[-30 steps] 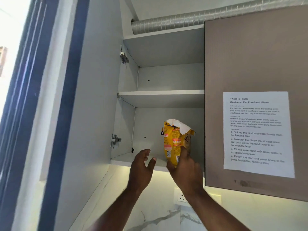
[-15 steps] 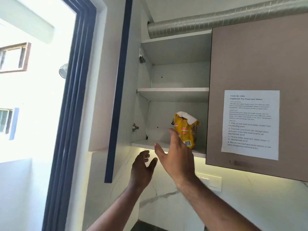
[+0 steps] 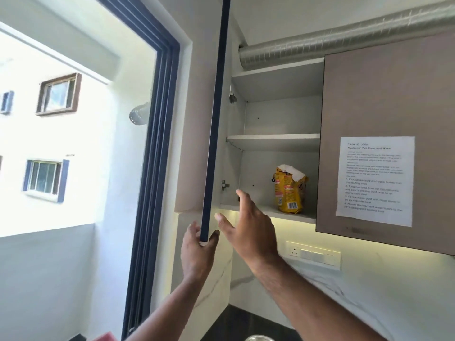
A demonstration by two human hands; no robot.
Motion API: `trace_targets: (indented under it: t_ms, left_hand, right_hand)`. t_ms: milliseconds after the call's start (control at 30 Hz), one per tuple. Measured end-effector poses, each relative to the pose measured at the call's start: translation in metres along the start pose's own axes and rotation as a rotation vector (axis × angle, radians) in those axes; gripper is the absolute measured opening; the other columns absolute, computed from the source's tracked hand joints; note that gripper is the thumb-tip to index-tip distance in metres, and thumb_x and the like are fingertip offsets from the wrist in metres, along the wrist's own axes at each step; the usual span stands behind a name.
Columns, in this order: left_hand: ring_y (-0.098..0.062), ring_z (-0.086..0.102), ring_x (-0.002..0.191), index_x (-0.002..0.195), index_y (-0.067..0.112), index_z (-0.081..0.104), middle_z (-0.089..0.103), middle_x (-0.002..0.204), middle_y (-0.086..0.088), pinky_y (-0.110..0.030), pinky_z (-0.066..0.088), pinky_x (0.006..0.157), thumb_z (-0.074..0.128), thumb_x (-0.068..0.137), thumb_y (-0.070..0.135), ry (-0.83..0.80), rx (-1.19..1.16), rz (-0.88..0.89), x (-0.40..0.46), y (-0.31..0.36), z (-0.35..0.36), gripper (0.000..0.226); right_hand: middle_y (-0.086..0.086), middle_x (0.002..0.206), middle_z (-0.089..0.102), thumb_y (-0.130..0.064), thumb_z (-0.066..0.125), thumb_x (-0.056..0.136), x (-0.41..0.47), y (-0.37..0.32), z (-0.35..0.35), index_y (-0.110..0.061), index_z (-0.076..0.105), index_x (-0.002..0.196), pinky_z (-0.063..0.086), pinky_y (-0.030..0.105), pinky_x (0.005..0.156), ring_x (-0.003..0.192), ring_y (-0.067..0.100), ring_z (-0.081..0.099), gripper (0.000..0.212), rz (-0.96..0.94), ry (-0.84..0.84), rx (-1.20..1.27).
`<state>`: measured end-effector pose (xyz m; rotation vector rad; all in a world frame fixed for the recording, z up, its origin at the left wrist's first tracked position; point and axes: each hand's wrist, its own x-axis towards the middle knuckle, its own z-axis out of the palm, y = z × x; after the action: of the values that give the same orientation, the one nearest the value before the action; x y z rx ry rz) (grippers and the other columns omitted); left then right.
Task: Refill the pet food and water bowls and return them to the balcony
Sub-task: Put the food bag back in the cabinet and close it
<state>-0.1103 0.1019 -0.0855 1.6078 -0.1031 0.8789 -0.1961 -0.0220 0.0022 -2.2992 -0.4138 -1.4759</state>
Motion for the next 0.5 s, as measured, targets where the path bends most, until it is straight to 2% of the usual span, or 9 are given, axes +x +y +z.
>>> trace_targets:
  t_ms: [67,133,200,300,367,500]
  left_hand:
    - [-0.011,0.061,0.12,0.154,0.028,0.039,0.056,0.14,0.011,-0.038,0.054,0.103,0.071,0.094,0.035,-0.02,0.004,0.097,0.001,0.011,-0.007,0.068]
    - [-0.012,0.052,0.134,0.158,0.028,0.034,0.051,0.15,0.01,-0.039,0.047,0.112,0.066,0.097,0.031,-0.03,0.071,0.183,0.0,0.021,-0.008,0.068]
    - [-0.015,0.048,0.14,0.159,0.027,0.033,0.048,0.156,0.006,-0.043,0.044,0.115,0.065,0.097,0.03,-0.034,0.123,0.213,-0.004,0.025,-0.004,0.069]
    - [-0.024,0.059,0.124,0.159,0.027,0.034,0.057,0.143,0.002,-0.046,0.052,0.105,0.068,0.094,0.022,-0.067,0.152,0.251,-0.009,0.021,0.008,0.073]
    - [-0.023,0.059,0.115,0.156,0.027,0.038,0.059,0.134,0.004,-0.043,0.054,0.099,0.071,0.091,0.022,-0.096,0.183,0.315,-0.014,0.02,0.023,0.073]
    - [-0.016,0.048,0.13,0.152,0.027,0.046,0.05,0.147,0.007,-0.026,0.044,0.106,0.08,0.083,0.035,-0.153,0.21,0.447,-0.021,0.022,0.063,0.078]
  right_hand:
    - [0.001,0.15,0.059,-0.066,0.06,0.091,0.0,-0.007,0.001,-0.021,0.039,0.152,0.057,0.032,0.092,0.123,0.022,0.067,0.079,0.007,-0.018,0.006]
    - [0.001,0.151,0.057,-0.065,0.06,0.091,0.0,-0.01,0.002,-0.021,0.038,0.154,0.056,0.033,0.095,0.126,0.023,0.065,0.079,0.012,-0.03,0.004]
    - [0.001,0.152,0.057,-0.065,0.06,0.092,0.001,-0.01,0.003,-0.021,0.038,0.154,0.055,0.034,0.097,0.127,0.023,0.064,0.079,0.014,-0.038,-0.002]
    - [-0.001,0.15,0.058,-0.064,0.061,0.092,0.003,-0.003,0.002,-0.023,0.038,0.153,0.055,0.032,0.095,0.126,0.022,0.065,0.077,0.03,-0.035,-0.013]
    - [-0.001,0.149,0.059,-0.062,0.06,0.093,0.006,0.009,0.0,-0.023,0.039,0.152,0.056,0.032,0.093,0.123,0.022,0.067,0.074,0.032,-0.023,-0.044]
    - [0.0,0.158,0.049,-0.051,0.059,0.099,0.018,0.044,0.001,-0.029,0.027,0.16,0.057,0.032,0.09,0.122,0.022,0.066,0.072,0.024,-0.034,-0.115]
